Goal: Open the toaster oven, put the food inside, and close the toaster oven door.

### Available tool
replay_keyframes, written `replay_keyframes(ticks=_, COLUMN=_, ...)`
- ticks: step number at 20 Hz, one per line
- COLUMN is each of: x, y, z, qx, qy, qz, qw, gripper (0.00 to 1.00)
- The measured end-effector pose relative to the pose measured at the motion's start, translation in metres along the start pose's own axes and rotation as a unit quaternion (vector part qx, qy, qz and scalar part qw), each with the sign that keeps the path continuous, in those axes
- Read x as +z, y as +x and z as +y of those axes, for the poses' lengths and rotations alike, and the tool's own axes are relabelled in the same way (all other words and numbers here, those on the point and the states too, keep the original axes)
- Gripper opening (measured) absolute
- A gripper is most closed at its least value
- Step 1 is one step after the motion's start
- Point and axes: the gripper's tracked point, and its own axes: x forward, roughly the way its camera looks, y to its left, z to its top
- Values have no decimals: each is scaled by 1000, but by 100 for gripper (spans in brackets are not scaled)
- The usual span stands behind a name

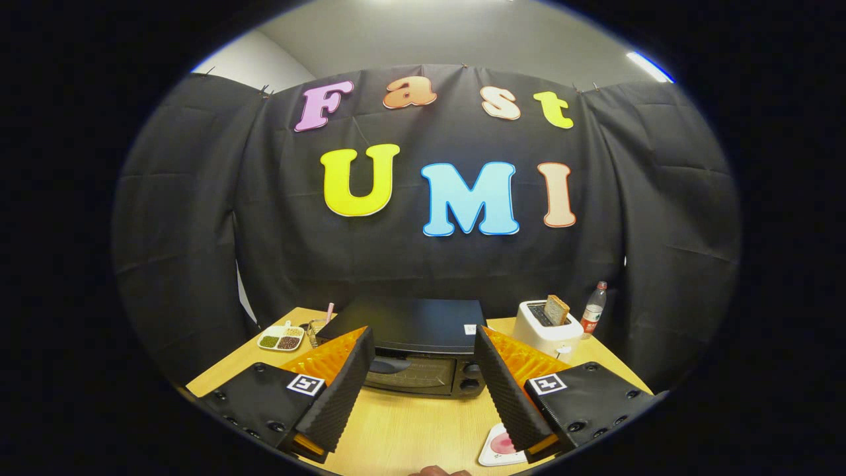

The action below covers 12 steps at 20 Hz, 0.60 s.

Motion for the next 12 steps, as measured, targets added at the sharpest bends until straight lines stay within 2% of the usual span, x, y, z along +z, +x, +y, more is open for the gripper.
replay_keyframes(ticks=9, x=-22, y=65, z=36, qx=5, qy=3, qz=35, qw=999, gripper=97)
replay_keyframes(ticks=12, x=-37, y=92, z=37, qx=-6, qy=8, qz=57, qw=998, gripper=97)
